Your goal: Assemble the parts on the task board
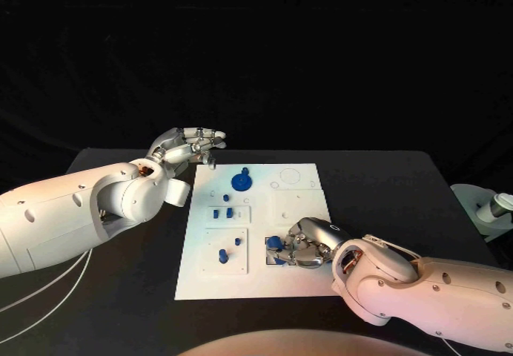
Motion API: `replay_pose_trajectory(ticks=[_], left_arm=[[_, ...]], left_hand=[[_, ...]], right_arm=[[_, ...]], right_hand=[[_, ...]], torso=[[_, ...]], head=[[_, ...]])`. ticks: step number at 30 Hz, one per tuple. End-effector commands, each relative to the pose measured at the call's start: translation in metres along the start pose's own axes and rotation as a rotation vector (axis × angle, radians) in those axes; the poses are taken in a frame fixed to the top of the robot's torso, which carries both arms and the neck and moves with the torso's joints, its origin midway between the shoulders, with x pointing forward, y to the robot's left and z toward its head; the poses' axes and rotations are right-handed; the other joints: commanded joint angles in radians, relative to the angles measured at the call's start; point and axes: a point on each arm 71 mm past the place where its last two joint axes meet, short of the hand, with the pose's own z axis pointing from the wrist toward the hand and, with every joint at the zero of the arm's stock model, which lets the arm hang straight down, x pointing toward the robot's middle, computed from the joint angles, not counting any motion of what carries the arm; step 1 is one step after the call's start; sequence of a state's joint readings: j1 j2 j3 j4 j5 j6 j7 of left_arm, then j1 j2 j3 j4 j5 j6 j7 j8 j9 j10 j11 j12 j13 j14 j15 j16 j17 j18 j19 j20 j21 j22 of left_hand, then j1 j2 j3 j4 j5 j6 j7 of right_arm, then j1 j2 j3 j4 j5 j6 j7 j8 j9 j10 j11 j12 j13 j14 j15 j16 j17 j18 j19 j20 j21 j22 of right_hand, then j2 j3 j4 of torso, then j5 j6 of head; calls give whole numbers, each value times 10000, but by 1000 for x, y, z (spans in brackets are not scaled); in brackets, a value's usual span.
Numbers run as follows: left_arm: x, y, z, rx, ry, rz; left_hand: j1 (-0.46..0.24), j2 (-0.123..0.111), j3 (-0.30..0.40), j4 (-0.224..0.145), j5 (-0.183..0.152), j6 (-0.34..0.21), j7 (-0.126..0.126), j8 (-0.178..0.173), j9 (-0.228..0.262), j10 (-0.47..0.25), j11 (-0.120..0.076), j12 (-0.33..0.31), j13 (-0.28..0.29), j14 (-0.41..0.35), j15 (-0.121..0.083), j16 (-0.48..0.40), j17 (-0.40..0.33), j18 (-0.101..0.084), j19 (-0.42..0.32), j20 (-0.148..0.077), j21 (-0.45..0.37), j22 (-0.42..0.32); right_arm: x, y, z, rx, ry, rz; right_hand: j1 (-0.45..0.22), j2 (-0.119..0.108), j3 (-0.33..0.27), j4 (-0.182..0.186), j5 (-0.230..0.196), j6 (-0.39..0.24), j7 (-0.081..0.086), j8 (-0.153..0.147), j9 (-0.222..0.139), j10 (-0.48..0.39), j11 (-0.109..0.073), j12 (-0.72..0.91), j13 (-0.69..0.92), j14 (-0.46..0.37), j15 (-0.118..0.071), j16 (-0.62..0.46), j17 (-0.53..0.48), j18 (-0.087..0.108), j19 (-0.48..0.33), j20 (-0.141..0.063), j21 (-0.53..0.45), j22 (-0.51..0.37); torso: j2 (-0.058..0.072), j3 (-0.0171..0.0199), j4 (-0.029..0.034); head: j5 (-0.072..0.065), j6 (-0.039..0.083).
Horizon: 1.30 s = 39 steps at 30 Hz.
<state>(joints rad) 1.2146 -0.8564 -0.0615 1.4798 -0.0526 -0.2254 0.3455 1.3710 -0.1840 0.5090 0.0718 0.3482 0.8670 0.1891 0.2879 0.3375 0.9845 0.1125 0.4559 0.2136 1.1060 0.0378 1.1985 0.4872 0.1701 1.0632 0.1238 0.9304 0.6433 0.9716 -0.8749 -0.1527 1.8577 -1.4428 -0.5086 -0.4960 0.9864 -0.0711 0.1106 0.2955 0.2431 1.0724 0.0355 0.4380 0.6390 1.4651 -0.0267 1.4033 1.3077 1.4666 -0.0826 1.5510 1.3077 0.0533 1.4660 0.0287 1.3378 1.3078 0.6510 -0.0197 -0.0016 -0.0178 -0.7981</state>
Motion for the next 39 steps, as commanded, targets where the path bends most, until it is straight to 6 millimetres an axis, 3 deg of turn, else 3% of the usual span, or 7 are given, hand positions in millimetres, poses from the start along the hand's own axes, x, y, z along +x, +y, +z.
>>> replay_pose_trajectory(ticks=[1,4,14,20,24,27,39], left_arm=[[2,-1,0,24,180,-102],[2,-1,0,21,174,-101],[1,-1,0,13,166,-99],[0,-1,-1,9,149,-94],[-1,-1,-1,5,135,-89],[-1,-1,-1,2,138,-90],[-1,-1,-1,-12,120,-84]], left_hand=[[-72,-20,16,43,6,-80,4,-15,-6,-68,33,34,8,-66,8,56,-8,147,-19,51,-57,-9],[-72,-20,16,43,6,-80,4,-15,-6,-68,33,34,8,-66,8,56,-8,147,-19,51,-57,-9],[-72,-20,16,43,6,-80,4,-15,-6,-68,33,34,8,-66,8,56,-8,147,-19,51,-57,-9],[-72,-20,16,43,6,-80,4,-15,-6,-68,33,34,8,-66,8,56,-8,147,-19,51,-57,-9],[-70,-11,19,50,8,-86,3,-11,-5,-82,32,51,13,-69,8,63,-12,148,-15,53,-66,-15],[-70,-11,19,50,8,-86,3,-11,-5,-82,32,51,13,-69,8,63,-12,148,-15,53,-66,-15],[-63,16,32,59,13,-84,1,-5,-3,-88,30,66,18,-72,6,67,-16,149,-11,53,-72,-19]], right_arm=[[0,0,0,11,-112,-343],[-1,1,0,-38,-137,-358],[-1,3,-2,-248,-154,-355],[-2,4,-7,-507,-28,-312],[-2,5,-11,-627,153,-378],[-2,5,-12,-645,217,-411],[-2,1,-11,-479,221,-476]], right_hand=[[-457,-45,-369,-3,-789,-95,50,71,1,210,-30,-59,1181,946,-61,45,2122,-73,353,-71,-103,1929],[-653,-91,-849,-2,-1183,-204,79,122,27,129,-2,-227,1076,944,-39,41,2113,-59,331,-53,-195,1915],[-553,-40,-1374,-9,-1338,-291,101,186,44,86,19,-334,1027,943,-19,39,2114,-49,319,-32,-267,1910],[84,134,-1485,-28,-1061,-321,94,245,50,117,13,-302,1079,949,-22,48,2144,-55,336,-29,-246,1929],[1646,126,-1287,-291,-504,-403,72,249,7,152,-7,-260,1144,955,-44,57,2174,-65,361,-56,-196,1963],[2227,82,-1158,-229,-593,-411,71,222,-55,153,-12,-269,1156,956,-45,58,2179,-66,363,-53,-211,1970],[2349,111,-1113,-100,-601,-374,70,224,-85,184,-13,-215,1206,963,-43,70,2217,-77,381,-52,-158,1990]], torso=[[4,-7,9],[0,-9,-1],[-7,-1,-9],[-1,4,-7],[-6,4,-18],[-11,-3,-17],[6,-3,-2]], head=[[4,13],[4,1],[11,-1],[14,-10],[26,-25],[32,-29],[50,-39]])
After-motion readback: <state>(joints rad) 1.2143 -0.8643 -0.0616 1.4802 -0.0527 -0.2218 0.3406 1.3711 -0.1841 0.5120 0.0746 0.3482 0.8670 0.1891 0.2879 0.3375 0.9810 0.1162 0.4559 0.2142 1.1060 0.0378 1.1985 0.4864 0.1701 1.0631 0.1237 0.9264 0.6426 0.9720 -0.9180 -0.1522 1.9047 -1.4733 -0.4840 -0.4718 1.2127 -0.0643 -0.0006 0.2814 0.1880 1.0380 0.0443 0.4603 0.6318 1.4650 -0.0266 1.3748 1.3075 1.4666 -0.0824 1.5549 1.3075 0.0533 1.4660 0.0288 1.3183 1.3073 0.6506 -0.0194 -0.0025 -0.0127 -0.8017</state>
